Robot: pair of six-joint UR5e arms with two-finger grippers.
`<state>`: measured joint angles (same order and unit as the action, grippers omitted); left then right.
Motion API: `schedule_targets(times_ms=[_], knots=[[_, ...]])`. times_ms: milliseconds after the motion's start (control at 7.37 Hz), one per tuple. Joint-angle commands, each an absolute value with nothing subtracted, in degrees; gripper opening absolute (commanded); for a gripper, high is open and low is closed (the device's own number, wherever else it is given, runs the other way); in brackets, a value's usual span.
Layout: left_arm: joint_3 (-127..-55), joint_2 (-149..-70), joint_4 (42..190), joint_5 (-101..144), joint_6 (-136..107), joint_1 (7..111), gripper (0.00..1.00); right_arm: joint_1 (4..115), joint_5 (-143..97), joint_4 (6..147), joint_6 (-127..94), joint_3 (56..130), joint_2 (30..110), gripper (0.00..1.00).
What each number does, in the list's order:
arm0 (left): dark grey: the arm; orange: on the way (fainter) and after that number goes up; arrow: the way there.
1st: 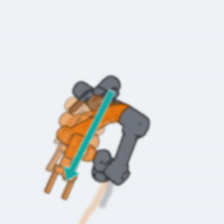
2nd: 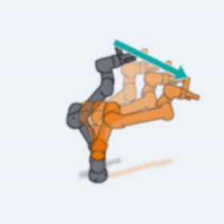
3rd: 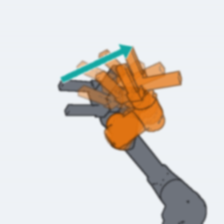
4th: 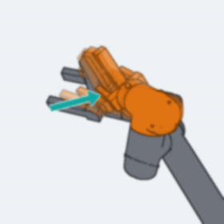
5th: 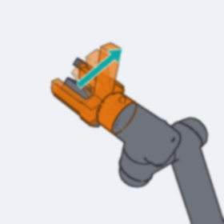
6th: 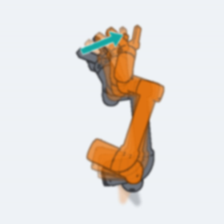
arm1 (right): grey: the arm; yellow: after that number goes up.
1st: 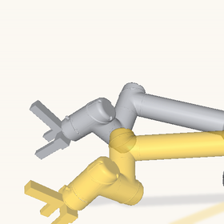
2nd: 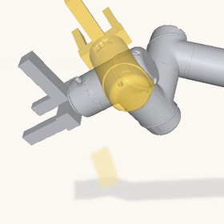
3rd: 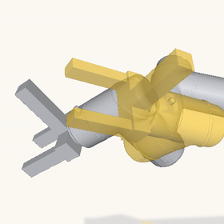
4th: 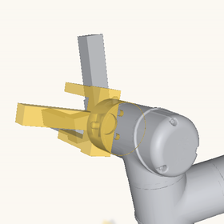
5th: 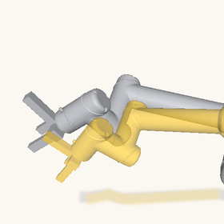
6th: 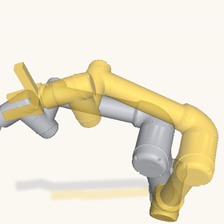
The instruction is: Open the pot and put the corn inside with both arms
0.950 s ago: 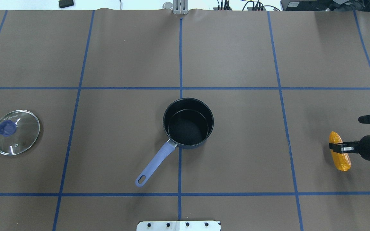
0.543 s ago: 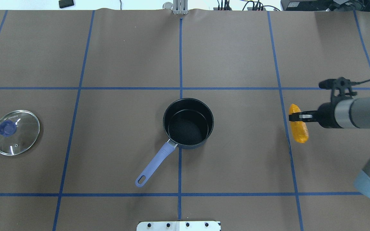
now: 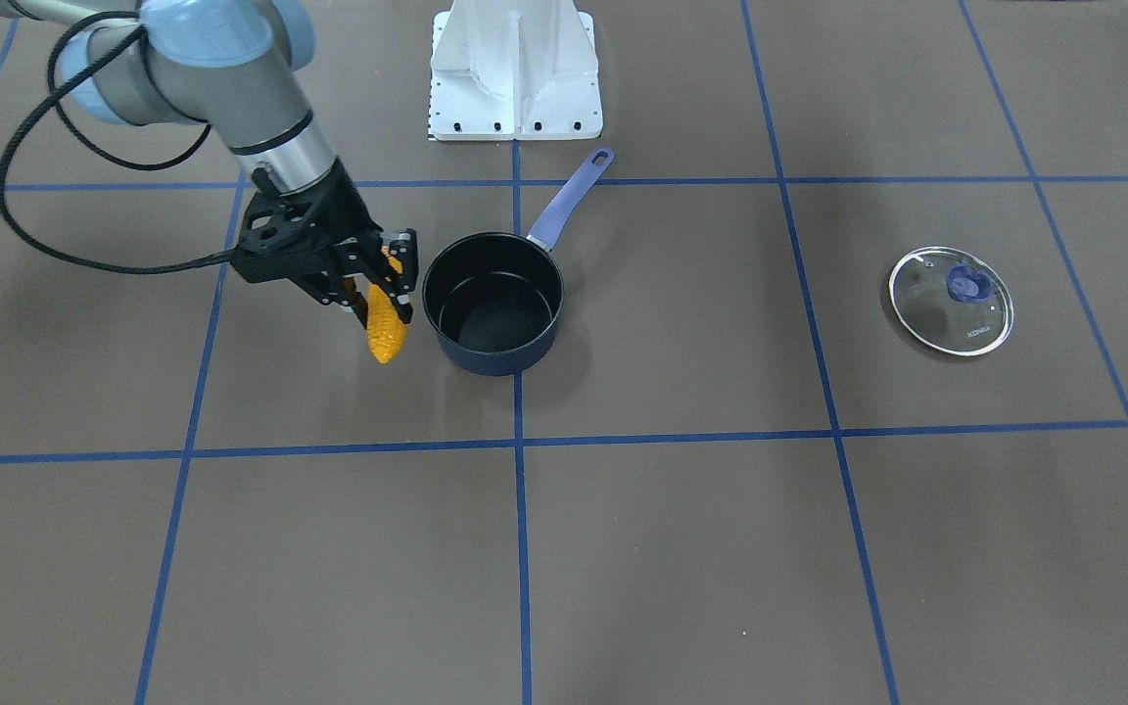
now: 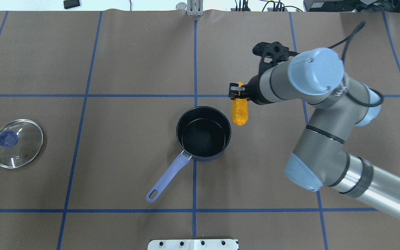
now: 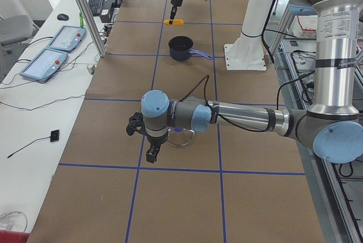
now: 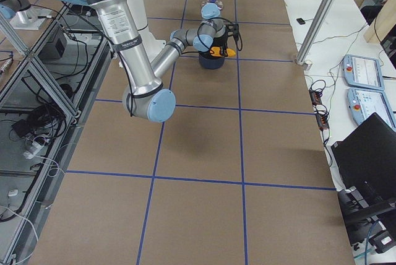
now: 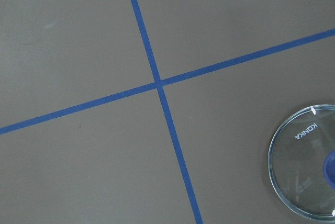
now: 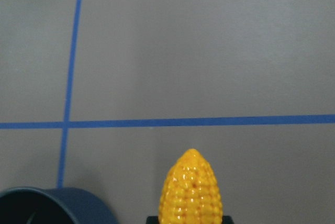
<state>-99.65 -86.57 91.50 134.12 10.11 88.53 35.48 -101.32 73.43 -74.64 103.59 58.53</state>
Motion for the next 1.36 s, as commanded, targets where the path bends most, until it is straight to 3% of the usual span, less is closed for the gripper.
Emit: schedule_targets(times_ms=[0,136,407,679,950,1221], knots=[[-99.58,-86.57,91.41,134.12,10.11,88.51,0.99,29.3,-95.12,74.01,-79.79,99.32,51.95,0.36],[-99.49,-86.57,91.41,134.12,10.11,88.51,0.99,28.05,-92.4,73.92,-81.63,100.01,52.2,0.99],[-99.49,-86.48,91.41,134.12,10.11,88.51,0.99,28.47,-92.72,75.75,-81.39,101.77,52.29,1.0],[-99.41,-86.48,91.32,134.12,10.02,88.42,0.99,37.03,-101.1,81.45,-77.81,103.53,51.68,1.0],[-98.97,-86.4,90.88,134.12,10.11,88.51,0.99,51.25,-114.28,88.73,-58.74,100.74,53.34,1.0],[-96.77,-86.92,90.8,134.12,9.41,88.51,0.99,63.31,-120.13,90.0,-32.91,96.78,61.65,1.0]])
